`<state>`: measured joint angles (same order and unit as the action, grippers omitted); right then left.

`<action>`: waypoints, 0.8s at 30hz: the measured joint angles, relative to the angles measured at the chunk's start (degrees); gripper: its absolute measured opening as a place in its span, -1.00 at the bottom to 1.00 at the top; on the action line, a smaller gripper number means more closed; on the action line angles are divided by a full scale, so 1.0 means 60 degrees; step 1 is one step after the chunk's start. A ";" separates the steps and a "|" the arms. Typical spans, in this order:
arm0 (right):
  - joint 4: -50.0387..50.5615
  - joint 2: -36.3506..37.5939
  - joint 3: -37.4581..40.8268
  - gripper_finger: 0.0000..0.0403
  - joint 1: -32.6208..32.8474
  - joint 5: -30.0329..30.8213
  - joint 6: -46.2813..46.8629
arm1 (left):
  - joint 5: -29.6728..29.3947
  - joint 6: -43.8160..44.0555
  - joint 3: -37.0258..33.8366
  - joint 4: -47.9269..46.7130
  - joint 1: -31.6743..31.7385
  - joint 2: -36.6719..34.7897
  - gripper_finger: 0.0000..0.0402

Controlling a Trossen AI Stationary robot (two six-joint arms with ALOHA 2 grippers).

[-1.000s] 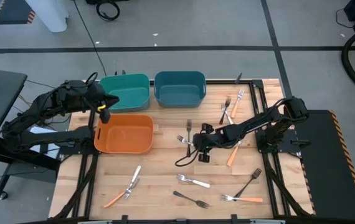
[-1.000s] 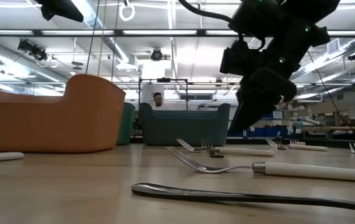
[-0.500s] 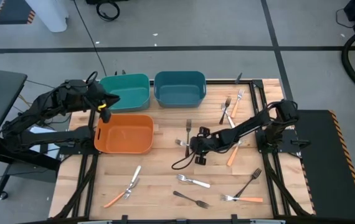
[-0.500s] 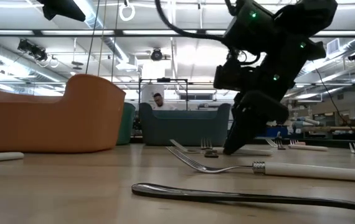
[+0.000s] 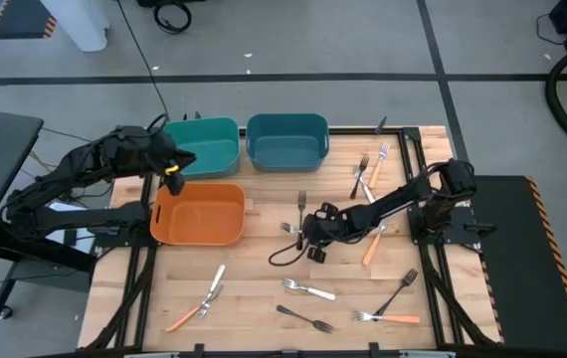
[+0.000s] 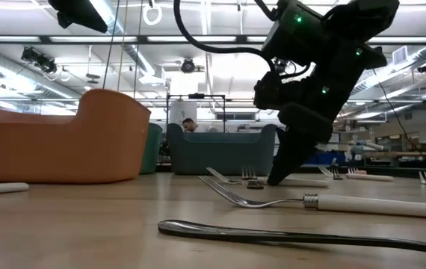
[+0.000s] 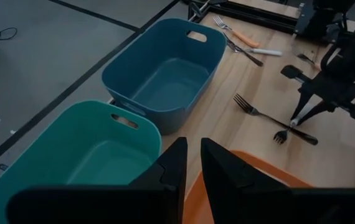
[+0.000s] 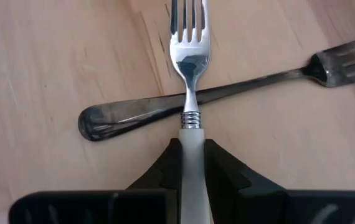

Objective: Sort silverware by color (type)
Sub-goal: Put the white fork into the blue bin

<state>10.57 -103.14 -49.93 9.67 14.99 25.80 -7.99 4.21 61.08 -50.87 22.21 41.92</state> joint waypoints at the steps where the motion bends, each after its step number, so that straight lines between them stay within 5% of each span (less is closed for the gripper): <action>1: 0.0018 0.0055 0.0011 -0.76 -0.0025 -0.0055 0.0052 | 0.0003 0.0009 0.0000 0.0005 0.0019 0.0020 -0.72; 15: 0.0510 0.2046 0.0073 -0.76 -0.0361 -0.0767 0.0278 | 0.0008 0.0252 0.0003 0.0010 0.0020 0.0020 -0.72; 24: -0.0542 0.2957 -0.1568 -0.76 -0.2796 0.2222 -0.2290 | 0.0016 0.0766 0.0001 0.0015 0.0020 0.0049 -0.72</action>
<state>7.31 -85.39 -59.34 -7.11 28.32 12.05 -7.90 8.80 61.09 -50.78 22.33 42.22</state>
